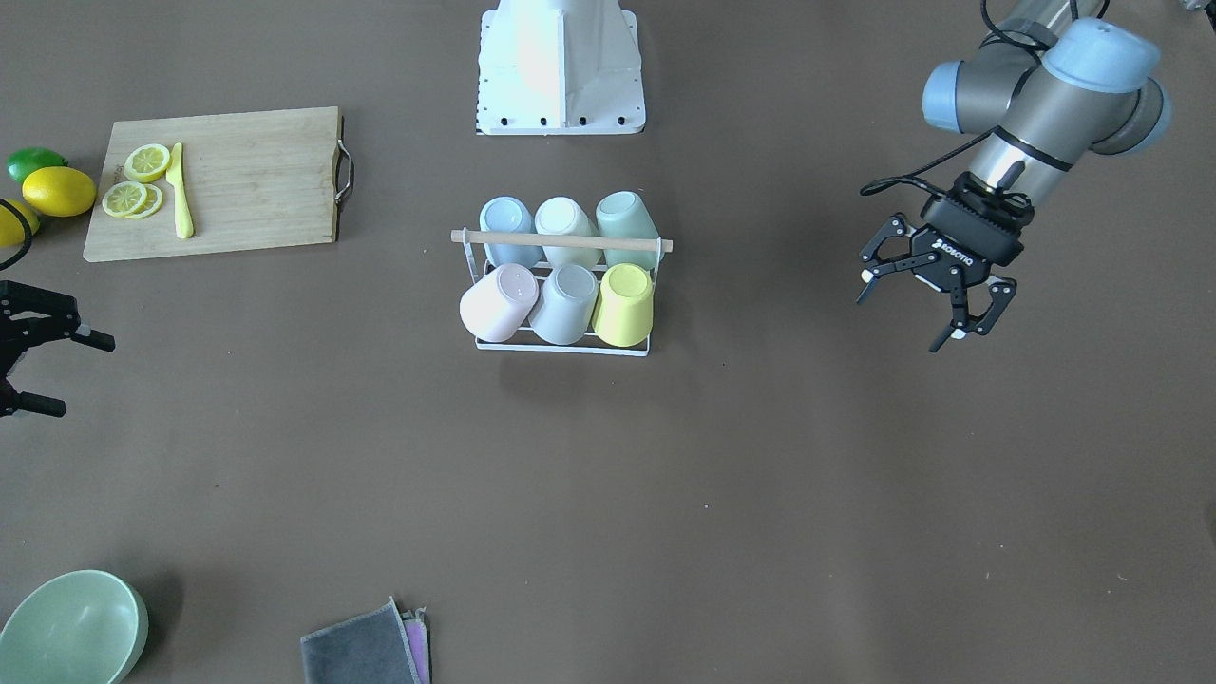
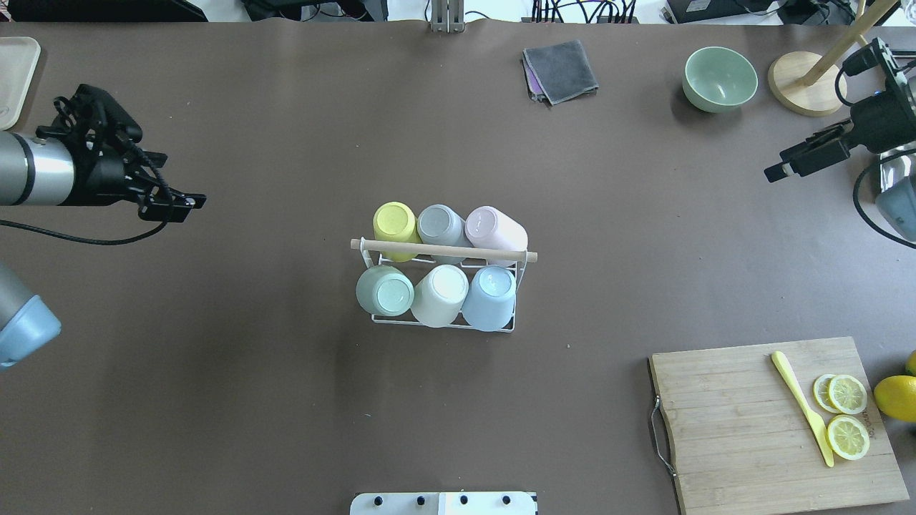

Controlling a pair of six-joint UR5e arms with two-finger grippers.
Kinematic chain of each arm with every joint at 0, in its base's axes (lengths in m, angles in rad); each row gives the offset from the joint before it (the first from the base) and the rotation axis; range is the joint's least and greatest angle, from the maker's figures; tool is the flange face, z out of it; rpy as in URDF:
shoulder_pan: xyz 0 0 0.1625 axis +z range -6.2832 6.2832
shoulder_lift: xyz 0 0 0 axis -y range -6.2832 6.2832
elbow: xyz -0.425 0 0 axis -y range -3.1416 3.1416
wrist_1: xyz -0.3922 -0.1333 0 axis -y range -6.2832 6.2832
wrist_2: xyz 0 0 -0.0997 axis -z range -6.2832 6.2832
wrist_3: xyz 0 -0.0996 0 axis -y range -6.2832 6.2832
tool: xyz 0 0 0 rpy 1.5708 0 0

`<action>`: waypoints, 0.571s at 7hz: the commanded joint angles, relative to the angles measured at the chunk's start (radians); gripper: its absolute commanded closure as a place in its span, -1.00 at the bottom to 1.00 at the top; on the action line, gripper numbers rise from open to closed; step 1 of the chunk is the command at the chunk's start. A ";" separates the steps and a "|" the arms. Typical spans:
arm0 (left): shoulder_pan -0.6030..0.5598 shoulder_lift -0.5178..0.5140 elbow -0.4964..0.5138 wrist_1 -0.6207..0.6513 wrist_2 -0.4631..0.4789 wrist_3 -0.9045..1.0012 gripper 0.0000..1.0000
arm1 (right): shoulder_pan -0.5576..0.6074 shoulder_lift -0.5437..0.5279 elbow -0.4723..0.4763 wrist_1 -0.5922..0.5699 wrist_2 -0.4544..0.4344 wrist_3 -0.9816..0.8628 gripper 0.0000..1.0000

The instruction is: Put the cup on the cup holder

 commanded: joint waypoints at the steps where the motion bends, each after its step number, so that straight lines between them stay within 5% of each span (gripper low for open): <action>1: -0.049 0.206 -0.055 0.015 -0.144 0.004 -0.96 | 0.007 -0.100 -0.003 0.011 0.017 -0.056 -0.96; 3: -0.180 0.272 -0.042 0.195 -0.272 0.005 -0.96 | 0.016 -0.151 -0.059 -0.003 -0.009 -0.046 -0.99; 4: -0.256 0.263 -0.034 0.406 -0.283 0.007 -0.96 | 0.018 -0.150 -0.083 -0.051 -0.020 -0.046 -1.00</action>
